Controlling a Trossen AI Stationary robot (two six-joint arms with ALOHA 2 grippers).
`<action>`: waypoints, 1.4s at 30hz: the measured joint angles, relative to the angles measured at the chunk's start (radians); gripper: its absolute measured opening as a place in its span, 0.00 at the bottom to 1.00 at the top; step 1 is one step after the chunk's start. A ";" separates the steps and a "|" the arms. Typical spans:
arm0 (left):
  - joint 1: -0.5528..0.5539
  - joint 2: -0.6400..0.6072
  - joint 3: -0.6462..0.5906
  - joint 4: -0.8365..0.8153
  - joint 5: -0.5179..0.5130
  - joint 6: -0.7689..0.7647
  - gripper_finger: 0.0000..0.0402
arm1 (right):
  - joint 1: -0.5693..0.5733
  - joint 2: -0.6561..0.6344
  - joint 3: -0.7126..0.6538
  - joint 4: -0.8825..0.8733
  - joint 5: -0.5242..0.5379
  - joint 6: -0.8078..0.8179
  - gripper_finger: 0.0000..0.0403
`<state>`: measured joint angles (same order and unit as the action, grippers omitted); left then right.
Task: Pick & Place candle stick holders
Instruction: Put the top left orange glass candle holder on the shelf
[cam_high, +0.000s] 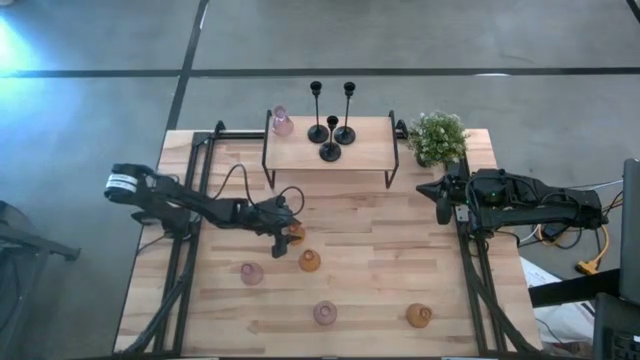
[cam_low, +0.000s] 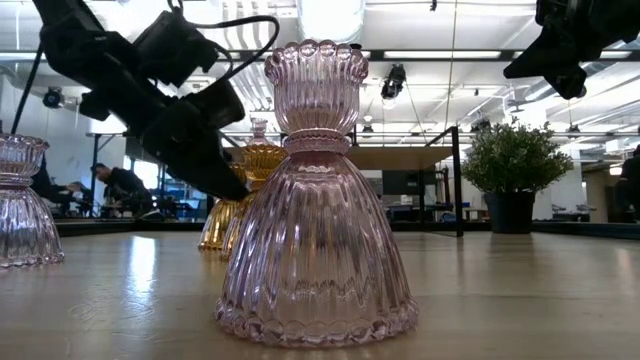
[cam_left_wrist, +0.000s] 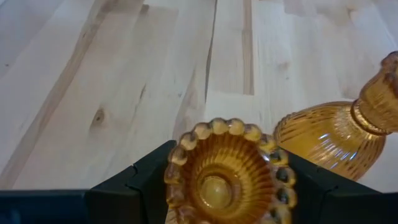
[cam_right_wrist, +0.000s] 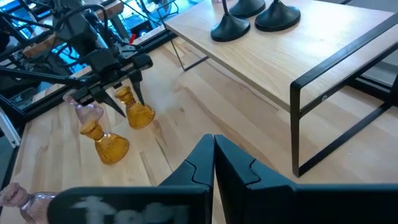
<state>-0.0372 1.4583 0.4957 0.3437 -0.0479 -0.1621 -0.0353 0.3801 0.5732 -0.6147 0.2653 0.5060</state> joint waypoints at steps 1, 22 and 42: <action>0.000 0.004 0.000 0.001 0.000 -0.001 0.57 | 0.000 0.000 0.000 0.000 0.000 0.000 0.02; 0.000 -0.110 0.018 -0.029 -0.003 -0.055 0.35 | 0.000 0.000 0.000 -0.001 0.079 0.000 0.02; 0.172 -0.265 0.481 -0.565 -0.289 -0.082 0.35 | 0.000 0.002 0.000 -0.002 0.078 0.000 0.02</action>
<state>0.1350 1.1935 0.9765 -0.2214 -0.3364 -0.2439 -0.0357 0.3817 0.5732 -0.6163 0.3435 0.5060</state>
